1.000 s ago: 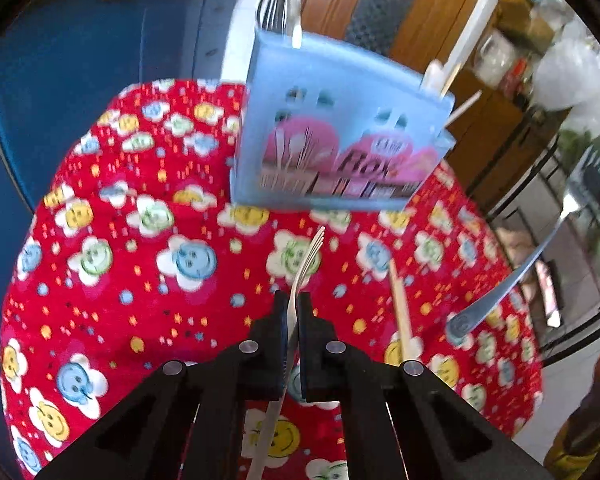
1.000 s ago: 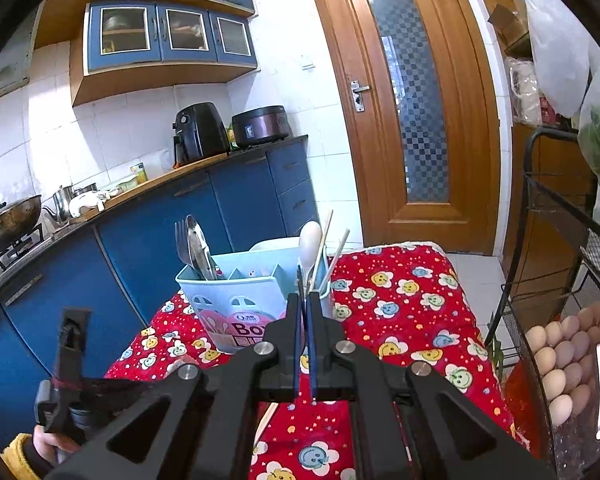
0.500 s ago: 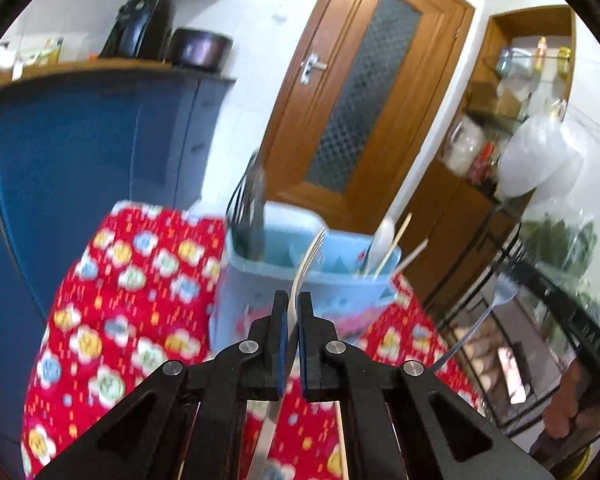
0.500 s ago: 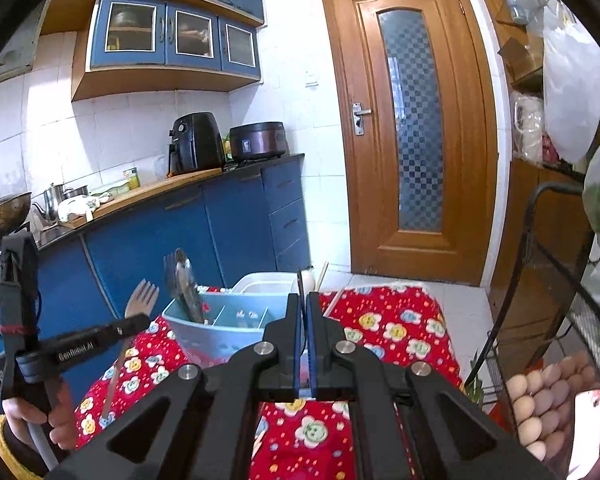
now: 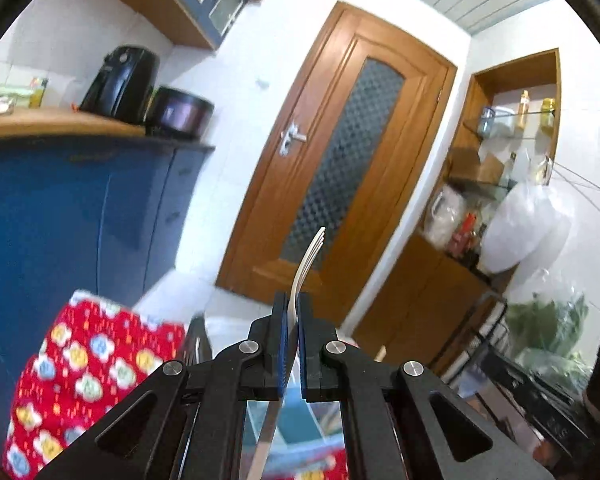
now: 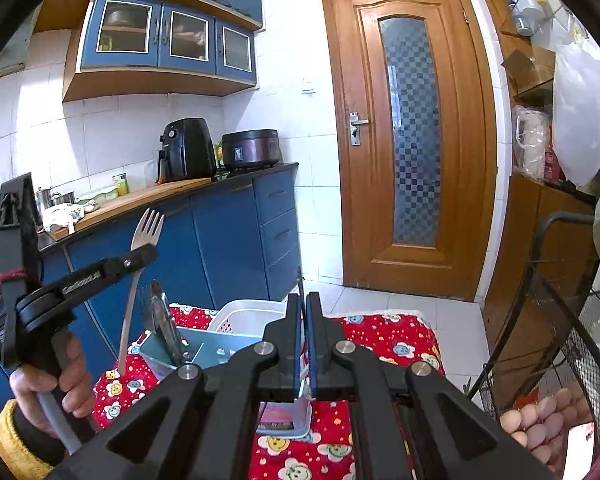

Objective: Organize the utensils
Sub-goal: 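Lift the white fork with the left tool while the right tool carries the chopstick over the box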

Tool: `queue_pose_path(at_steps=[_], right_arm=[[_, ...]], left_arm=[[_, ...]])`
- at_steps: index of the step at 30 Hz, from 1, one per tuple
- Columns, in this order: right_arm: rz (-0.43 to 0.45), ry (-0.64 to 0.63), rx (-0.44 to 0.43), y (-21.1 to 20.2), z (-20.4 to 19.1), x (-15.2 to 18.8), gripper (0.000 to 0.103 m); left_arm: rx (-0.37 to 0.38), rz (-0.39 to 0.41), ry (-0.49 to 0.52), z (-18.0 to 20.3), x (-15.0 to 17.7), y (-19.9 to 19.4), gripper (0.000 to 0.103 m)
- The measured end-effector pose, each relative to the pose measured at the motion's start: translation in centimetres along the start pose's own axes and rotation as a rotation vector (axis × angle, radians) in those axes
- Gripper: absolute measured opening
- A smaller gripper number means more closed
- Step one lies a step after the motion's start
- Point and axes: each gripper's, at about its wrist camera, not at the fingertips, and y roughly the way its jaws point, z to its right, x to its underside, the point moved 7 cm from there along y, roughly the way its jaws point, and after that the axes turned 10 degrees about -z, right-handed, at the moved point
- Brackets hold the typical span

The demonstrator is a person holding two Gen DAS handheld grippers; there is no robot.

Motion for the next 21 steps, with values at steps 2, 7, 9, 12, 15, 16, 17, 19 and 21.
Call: queue_pose_path(at_steps=[2,7,9,12,15,16,17,19,21], right_arm=[[0.001,-0.012,0.003,0.3,0.0,-0.3,0.004],[0.008,-0.04,0.026,1.2,0.0,-1.0,0.004],[0.011,-0.044,0.033,1.6,0.0,-1.3,0.004],[0.012,-0.048,0.039,2.2,0.0,-1.8,0.004],[0.017,-0.05,0.046,2.7,0.0,-2.4,0.004],[0.02,-0.051,0.049,2.9,0.0,-2.6,0.004],[0.023,-0.053,0.048,3.0,0.0,-2.8,0.004],[0.029,-0.056,0.05,3.1,-0.2,-3.1,0.004],[0.039,-0.061,0.06,3.3,-0.3,-3.4,0.004]], left_arm=[[-0.004,0.026,0.002,0.1,-0.5,0.5,0.004],[-0.005,0.078,-0.03,-0.9,-1.4,2.3,0.004],[0.006,0.095,-0.051,-1.5,-1.7,3.1,0.004],[0.014,0.117,-0.069,-2.2,-1.8,3.9,0.004],[0.018,0.147,-0.083,-3.0,-1.7,4.5,0.004],[0.02,0.15,-0.088,-3.2,-1.6,4.7,0.004],[0.02,0.149,-0.091,-3.4,-1.5,4.9,0.004],[0.015,0.145,-0.094,-3.8,-1.0,5.3,0.004],[0.012,0.143,-0.09,-3.9,-0.4,5.5,0.004]])
